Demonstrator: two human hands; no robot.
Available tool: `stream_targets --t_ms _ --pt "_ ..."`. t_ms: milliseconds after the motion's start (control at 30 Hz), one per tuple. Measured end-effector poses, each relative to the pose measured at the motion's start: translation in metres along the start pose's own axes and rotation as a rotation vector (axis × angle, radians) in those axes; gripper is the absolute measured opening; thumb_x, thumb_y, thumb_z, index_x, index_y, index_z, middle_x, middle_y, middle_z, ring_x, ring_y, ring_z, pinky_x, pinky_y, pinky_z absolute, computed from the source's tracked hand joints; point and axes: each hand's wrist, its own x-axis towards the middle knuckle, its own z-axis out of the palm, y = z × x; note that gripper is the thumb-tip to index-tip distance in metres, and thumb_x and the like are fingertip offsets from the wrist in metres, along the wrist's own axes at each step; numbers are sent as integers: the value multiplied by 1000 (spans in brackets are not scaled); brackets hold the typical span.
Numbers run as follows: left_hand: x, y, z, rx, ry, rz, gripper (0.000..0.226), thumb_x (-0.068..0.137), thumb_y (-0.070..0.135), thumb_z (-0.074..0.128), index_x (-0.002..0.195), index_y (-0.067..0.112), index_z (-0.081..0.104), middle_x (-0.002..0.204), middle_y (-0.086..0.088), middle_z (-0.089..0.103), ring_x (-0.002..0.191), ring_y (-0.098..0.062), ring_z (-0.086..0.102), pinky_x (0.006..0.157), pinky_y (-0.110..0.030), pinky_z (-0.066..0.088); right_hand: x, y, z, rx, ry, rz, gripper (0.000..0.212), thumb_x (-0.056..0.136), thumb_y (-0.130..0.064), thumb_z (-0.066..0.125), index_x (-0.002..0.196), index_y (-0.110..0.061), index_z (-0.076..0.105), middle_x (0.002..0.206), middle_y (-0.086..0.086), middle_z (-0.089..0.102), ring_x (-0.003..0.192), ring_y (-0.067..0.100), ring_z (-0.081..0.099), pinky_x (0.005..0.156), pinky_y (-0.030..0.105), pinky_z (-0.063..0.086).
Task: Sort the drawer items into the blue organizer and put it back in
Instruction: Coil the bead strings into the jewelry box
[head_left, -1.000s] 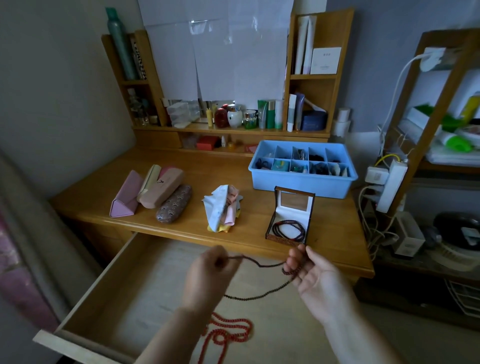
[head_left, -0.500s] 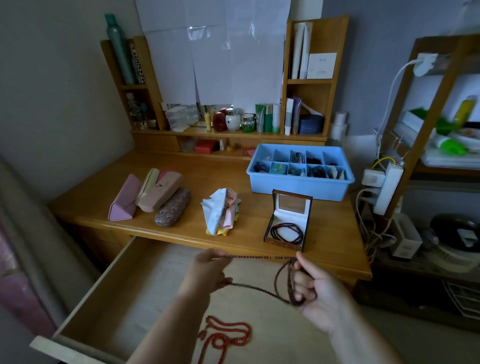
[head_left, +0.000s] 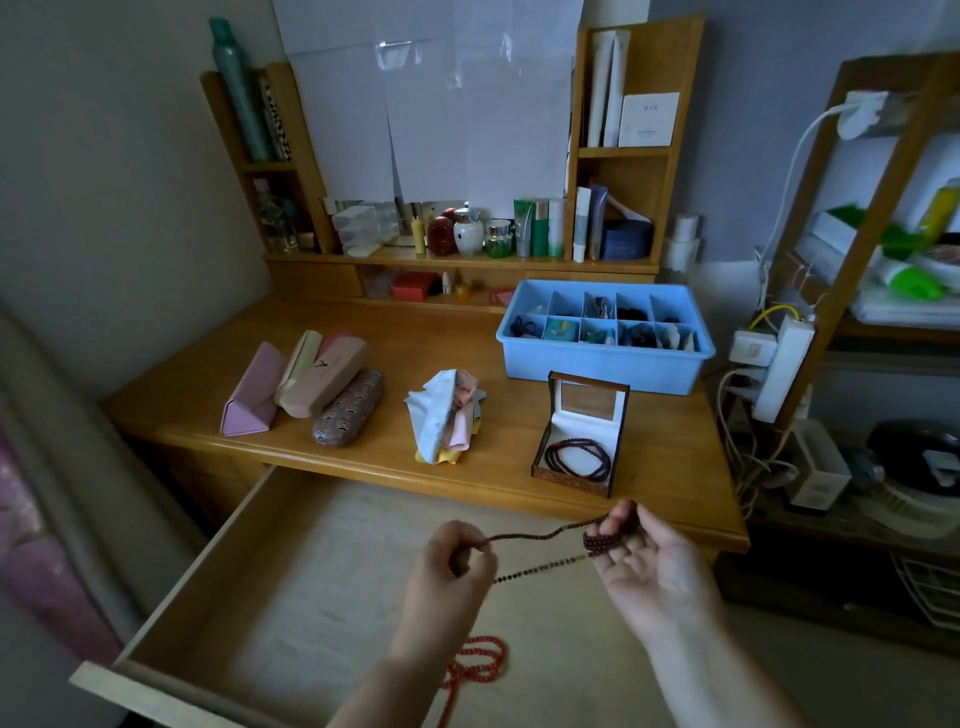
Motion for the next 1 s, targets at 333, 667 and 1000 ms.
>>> stream_targets --t_ms 333,667,1000 --pt "9 60 13 366 -211 324 9 82 17 63 86 25 64 69 3 66 59 -5 58 58 -23 50 -20 17 5 -770 -434 152 29 81 -36 60 78 -10 72 56 7 50 50 17 47 55 29 44" --pt "2 33 15 -432 -493 -320 37 77 3 63 113 5 57 82 -17 68 72 -28 65 70 -33 56 -13 13 -3 -708 -505 133 15 79 -5 57 91 0 64 55 5 47 48 16 44 54 27 44" --pt "-6 21 43 -363 -268 -412 24 84 -14 51 100 3 56 74 -10 67 65 -19 67 62 -28 58 -2 -4 1 -609 -360 -74 19 86 9 46 97 -5 53 53 1 47 55 17 54 67 33 46"
